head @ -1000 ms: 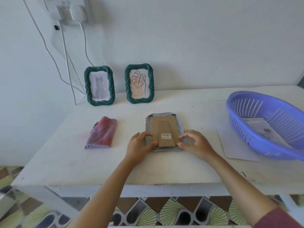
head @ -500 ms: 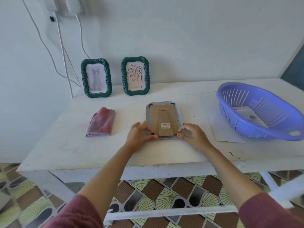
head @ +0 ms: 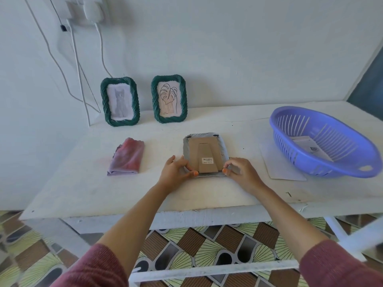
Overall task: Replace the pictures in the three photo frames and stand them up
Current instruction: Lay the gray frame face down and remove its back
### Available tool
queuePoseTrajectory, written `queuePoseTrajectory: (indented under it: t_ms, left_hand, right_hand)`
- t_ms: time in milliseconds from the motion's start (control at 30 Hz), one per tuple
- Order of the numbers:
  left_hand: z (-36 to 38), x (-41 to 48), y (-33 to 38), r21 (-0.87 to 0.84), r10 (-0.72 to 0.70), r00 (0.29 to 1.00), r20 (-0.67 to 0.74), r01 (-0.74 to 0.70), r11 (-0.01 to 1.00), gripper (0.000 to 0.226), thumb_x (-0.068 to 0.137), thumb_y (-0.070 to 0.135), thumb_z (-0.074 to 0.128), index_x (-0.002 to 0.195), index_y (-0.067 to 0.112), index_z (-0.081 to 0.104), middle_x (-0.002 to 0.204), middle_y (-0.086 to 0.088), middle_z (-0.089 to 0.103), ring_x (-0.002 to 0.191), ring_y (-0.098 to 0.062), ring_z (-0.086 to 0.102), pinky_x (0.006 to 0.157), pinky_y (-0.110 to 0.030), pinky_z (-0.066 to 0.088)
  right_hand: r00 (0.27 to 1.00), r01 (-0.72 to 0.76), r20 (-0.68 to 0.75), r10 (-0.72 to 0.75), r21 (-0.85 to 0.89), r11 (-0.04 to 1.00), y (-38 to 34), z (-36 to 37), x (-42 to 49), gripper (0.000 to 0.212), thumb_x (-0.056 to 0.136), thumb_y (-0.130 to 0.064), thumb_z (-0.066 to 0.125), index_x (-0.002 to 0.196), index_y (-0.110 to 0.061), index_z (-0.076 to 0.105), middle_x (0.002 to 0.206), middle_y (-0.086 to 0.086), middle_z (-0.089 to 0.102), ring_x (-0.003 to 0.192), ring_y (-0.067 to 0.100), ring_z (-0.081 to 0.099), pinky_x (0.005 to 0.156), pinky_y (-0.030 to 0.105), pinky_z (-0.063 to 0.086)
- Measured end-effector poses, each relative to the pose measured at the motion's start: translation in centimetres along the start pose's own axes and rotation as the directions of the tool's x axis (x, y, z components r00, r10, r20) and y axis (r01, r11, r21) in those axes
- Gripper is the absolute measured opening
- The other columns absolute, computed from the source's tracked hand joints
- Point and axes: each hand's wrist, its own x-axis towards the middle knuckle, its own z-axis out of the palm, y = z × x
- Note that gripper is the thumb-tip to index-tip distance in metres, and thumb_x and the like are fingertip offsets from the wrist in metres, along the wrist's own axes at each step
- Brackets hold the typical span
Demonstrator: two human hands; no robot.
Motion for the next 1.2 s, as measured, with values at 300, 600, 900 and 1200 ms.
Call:
queuePoseTrajectory:
  t_ms: [300,600,900,1200]
  left_hand:
    - [-0.3,-0.3,-0.1,0.031,0.022,1.0,0.022,-0.023,0.999,0.014,0.076,0.035,0.073,0.08,0.035,0.06,0.136,0.003,0.054,0.145,-0.024,0.011,0.113,-0.03,0.017]
    - [-0.4,-0.5,0.2,-0.002,0.02,0.999,0.034,-0.02,1.0,0.017,0.075,0.031,0.075,0.082,0.032,0.06,0.125,0.01,0.059,0.146,-0.022,0.009,0.111,-0.026,0.016]
    - [-0.4,-0.8,0.8,0.031,-0.005,0.998,0.065,0.003,1.0,0.013,0.077,0.032,0.073,0.075,0.033,0.06,0.132,0.008,0.056,0.146,-0.021,0.005,0.113,-0.025,0.011]
    - [0.1,0.7,1.2,-0.159,-0.099,0.969,-0.227,0.064,0.985,0.015,0.087,0.033,0.057,0.095,0.024,0.064,0.104,0.003,0.067,0.106,-0.02,0.058,0.082,-0.031,0.042]
  right_hand:
    - [0.996,-0.054,0.074,0.057,-0.035,0.998,0.6,-0.3,-0.3,0.023,0.075,-0.042,0.071,0.092,-0.031,0.062,0.098,-0.007,0.061,0.105,0.02,0.053,0.088,0.034,0.042]
    - [0.991,-0.033,0.127,0.038,-0.04,0.999,1.7,0.3,0.4,0.013,0.071,-0.063,0.053,0.079,-0.053,0.051,0.093,-0.008,0.05,0.1,0.022,0.048,0.08,0.03,0.038]
    - [0.99,-0.059,0.128,0.064,-0.046,0.997,1.4,0.3,0.1,0.018,0.078,-0.042,0.066,0.07,-0.053,0.054,0.092,-0.018,0.041,0.109,0.014,0.036,0.086,0.033,0.034]
    - [0.971,-0.197,0.17,0.167,0.182,0.963,-0.4,-1.8,1.2,0.013,0.083,-0.023,0.068,0.093,-0.027,0.061,0.092,-0.004,0.054,0.085,0.005,0.048,0.077,0.022,0.034]
